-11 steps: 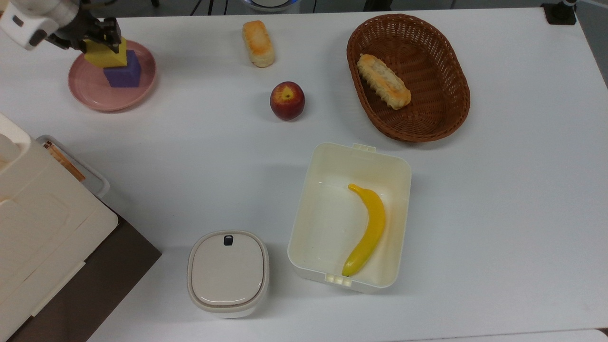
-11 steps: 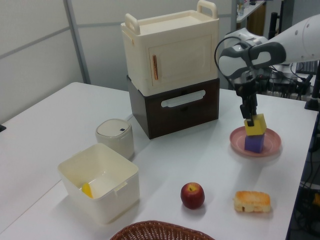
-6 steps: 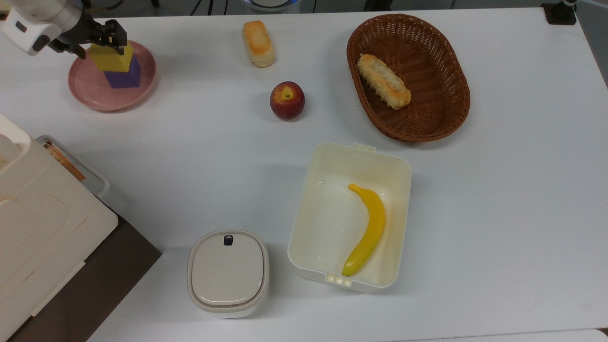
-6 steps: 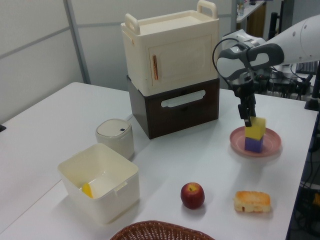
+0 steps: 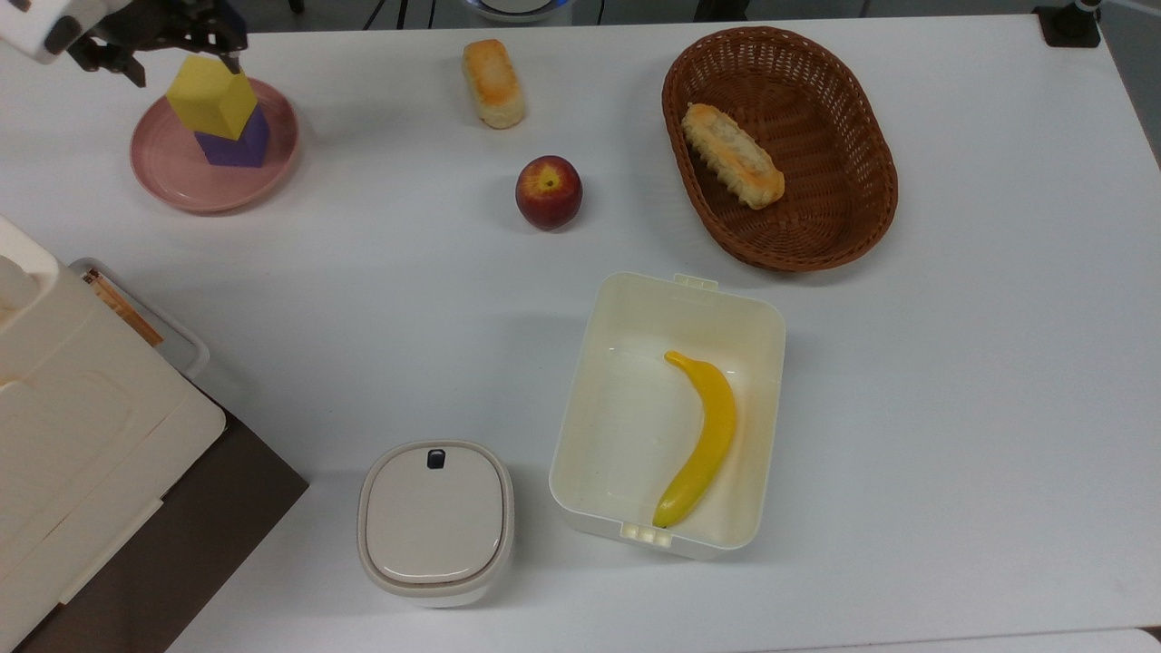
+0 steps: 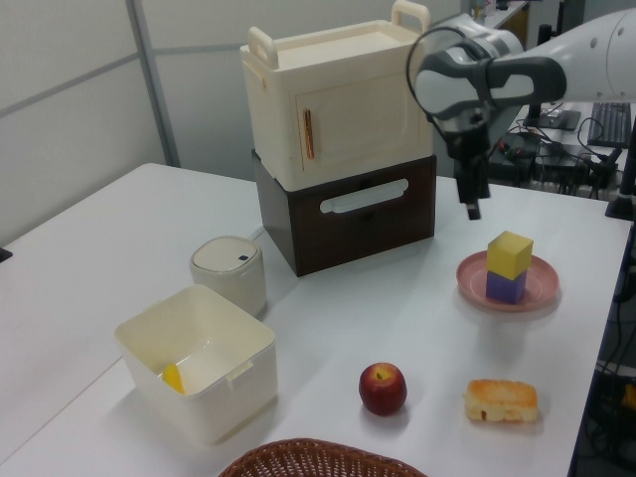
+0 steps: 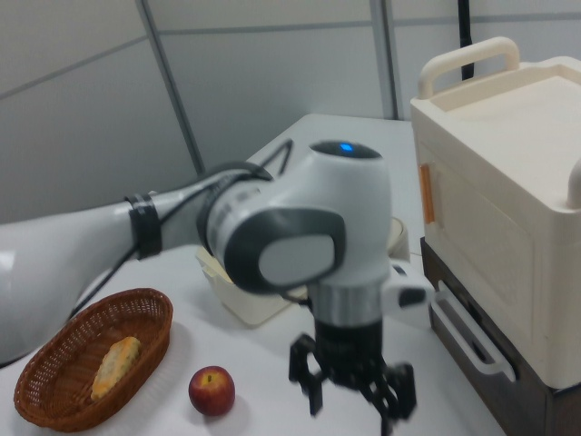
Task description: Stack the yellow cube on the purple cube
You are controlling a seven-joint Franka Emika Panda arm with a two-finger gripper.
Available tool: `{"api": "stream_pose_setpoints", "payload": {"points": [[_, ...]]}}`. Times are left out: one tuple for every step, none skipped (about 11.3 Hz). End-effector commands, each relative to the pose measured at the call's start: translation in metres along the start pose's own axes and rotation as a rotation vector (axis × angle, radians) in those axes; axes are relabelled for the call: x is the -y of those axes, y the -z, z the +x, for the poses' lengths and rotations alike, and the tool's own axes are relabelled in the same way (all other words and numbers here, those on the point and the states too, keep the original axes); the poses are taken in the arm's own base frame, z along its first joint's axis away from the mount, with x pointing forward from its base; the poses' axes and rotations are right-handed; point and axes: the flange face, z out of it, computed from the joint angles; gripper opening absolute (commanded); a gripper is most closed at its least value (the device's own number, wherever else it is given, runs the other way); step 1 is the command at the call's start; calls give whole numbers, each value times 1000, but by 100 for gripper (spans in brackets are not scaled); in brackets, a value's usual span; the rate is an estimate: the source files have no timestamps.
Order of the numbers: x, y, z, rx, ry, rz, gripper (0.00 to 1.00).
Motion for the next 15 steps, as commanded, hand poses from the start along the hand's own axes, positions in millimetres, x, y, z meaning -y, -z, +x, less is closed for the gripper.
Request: {"api": "stream_pose_setpoints", "payload": {"points": [[79,36,47,-37,-38,-45,100],[103,47,60,-61,-86,-54,100],[131,60,71,-86,-104,-65,100],[156,70,79,-105,-92,-76,100],[178,82,85,-127,-60,-87,100],[200,87,92,-138,-42,-103,100],[209,87,96,-139,-45,-114,100],[208,88,99,-165,-49,-103,100],[209,92,101,-200,-50,-109,100],[209,91,102,-199,-58,-108,100],[211,89,103,-196,-55,-109,100],[211,87,105,-195,-55,-107,100],[211,88,104,-196,-55,-109,100],[209,88,104,-196,-58,-109,100],[208,89,103,-198,-55,-113,100]]}}
